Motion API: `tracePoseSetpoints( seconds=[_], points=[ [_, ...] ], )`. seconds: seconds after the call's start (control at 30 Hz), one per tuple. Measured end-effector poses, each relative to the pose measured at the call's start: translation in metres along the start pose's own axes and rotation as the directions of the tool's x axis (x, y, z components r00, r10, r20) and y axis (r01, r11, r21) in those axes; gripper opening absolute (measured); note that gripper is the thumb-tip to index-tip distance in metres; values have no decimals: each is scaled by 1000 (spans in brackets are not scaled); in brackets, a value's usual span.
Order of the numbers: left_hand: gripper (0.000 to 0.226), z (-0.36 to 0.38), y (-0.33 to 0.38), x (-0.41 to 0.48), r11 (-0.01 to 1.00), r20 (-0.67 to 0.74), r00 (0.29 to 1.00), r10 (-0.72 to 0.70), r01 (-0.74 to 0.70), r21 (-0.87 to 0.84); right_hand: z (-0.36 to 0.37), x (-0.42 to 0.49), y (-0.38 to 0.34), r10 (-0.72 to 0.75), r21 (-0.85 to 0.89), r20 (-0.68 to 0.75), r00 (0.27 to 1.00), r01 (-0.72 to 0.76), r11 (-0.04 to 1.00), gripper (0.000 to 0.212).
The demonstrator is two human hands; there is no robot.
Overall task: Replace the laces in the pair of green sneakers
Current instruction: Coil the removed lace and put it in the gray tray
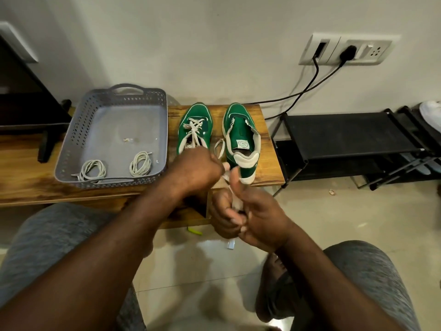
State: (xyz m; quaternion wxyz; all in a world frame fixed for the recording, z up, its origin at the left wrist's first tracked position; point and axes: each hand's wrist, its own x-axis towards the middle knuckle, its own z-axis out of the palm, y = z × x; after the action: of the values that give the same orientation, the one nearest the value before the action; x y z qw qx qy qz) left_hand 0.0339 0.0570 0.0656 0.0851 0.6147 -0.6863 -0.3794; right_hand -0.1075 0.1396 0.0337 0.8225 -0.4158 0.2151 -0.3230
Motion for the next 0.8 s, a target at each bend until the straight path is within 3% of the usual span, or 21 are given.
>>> tracePoseSetpoints(
  seconds=[0.1,0.17,0.23,0.27,0.37,0.57,0.67,0.8],
  points=[
    [18,6,-3,-4,979,127,990,61,-84,184,-5,-1,-12,-65,229,29,997,57,972,66],
    [20,6,-1,-7,942,119,958,260,-279,188,-9,-3,-18,-95,333,-2,995,90,939,68],
    [38,2,2,-13,883,104,879,466,-454,-121,-13,-6,-22,-120,398,-35,992,124,909,69],
    [42,0,3,-16,844,123,856,502,-454,-287,-14,-6,-24,-131,410,-45,990,137,902,68],
    [37,1,4,-18,795,176,824,538,-428,-430,-16,-10,-28,-151,422,-59,987,162,892,68],
    [29,14,2,-13,821,-5,850,527,-511,-255,-16,-13,-33,-150,402,-99,984,177,898,72],
    [41,20,0,-12,809,-65,812,580,-584,-73,-15,-14,-35,-164,403,-105,981,192,895,71],
    [40,24,0,-9,751,-97,750,655,-660,-33,-13,-13,-35,-178,423,-96,979,202,883,72]
  ],
)
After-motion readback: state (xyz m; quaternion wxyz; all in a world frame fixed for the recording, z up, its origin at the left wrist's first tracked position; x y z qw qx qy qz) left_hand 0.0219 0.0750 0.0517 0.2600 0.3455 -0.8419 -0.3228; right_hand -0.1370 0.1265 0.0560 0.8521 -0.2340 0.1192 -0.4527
